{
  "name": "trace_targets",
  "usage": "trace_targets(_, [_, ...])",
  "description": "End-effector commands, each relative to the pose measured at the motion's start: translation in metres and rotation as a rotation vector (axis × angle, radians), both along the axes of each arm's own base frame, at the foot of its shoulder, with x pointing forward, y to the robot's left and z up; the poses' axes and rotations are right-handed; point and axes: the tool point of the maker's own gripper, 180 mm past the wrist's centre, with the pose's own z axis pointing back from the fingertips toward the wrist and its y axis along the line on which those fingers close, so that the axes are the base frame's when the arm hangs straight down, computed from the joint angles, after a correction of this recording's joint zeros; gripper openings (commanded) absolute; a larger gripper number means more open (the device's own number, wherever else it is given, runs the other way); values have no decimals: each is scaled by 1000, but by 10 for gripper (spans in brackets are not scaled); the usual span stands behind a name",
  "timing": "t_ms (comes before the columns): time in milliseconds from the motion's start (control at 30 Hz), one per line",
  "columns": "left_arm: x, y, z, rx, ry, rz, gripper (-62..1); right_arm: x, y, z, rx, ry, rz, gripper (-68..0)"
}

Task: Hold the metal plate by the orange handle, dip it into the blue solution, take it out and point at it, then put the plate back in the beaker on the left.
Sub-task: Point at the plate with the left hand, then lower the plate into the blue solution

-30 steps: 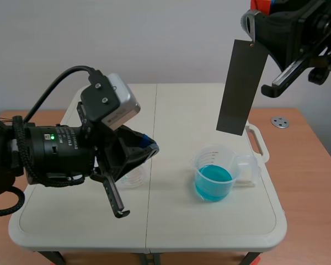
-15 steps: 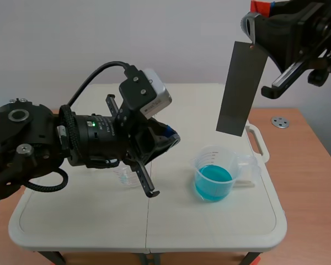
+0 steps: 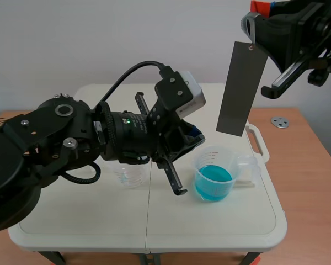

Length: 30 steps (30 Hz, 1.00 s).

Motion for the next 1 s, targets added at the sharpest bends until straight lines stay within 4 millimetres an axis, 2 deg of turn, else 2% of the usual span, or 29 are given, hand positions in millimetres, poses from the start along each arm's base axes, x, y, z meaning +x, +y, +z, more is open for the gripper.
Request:
trace_targets(0, [4, -6, 16, -52, -30, -3, -582, -1, 2, 9, 13, -30, 18, -662])
trace_targets(233, [2, -10, 17, -56, -33, -10, -582, -1, 2, 9, 13, -30, 18, -662])
trace_targets(567, [7, -3, 12, -32, -41, 24, -582, -1, 2, 9, 14, -30, 18, -662])
trace_targets(733, [12, 30, -5, 16, -37, 117, -582, -1, 2, 9, 14, -30, 18, -662])
trace_targets(967, [-5, 106, -23, 75, -11, 216, -582, -1, 2, 9, 14, -30, 18, -662])
